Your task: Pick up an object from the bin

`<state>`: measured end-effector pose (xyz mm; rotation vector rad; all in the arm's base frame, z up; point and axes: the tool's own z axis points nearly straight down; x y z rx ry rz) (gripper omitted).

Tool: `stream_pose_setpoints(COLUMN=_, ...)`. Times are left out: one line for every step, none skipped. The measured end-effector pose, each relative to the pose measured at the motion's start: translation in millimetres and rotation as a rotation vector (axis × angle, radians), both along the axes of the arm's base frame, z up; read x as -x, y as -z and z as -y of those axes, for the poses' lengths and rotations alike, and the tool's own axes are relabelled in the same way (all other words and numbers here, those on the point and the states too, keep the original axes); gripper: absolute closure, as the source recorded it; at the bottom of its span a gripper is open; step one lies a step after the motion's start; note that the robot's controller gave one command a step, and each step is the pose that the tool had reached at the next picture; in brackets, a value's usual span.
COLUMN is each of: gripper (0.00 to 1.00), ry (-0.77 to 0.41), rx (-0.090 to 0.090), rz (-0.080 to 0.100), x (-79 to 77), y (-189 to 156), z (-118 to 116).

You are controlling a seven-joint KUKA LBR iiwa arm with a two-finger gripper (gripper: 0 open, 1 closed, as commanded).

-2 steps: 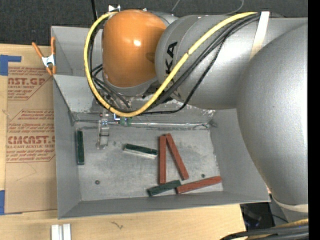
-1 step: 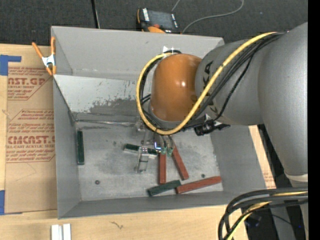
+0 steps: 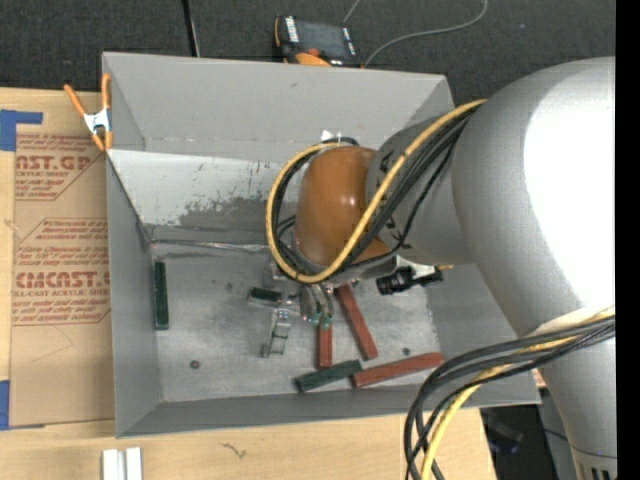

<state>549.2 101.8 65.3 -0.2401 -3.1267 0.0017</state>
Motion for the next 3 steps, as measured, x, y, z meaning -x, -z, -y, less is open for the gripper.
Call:
stream_pose_setpoints(gripper=1.00, ry=-0.002, rx=-0.002, rz=0.007, x=-2.0, y=-5, z=-1)
stream_pose_setpoints(gripper=1.00, ry=0.092, rx=-0.002, rz=0.014, x=-6.2, y=-136, z=26)
stream_pose_setpoints(gripper=1.00, ry=-0.111, rx=-0.001, rz=0.015, x=24.2, y=-251, z=35)
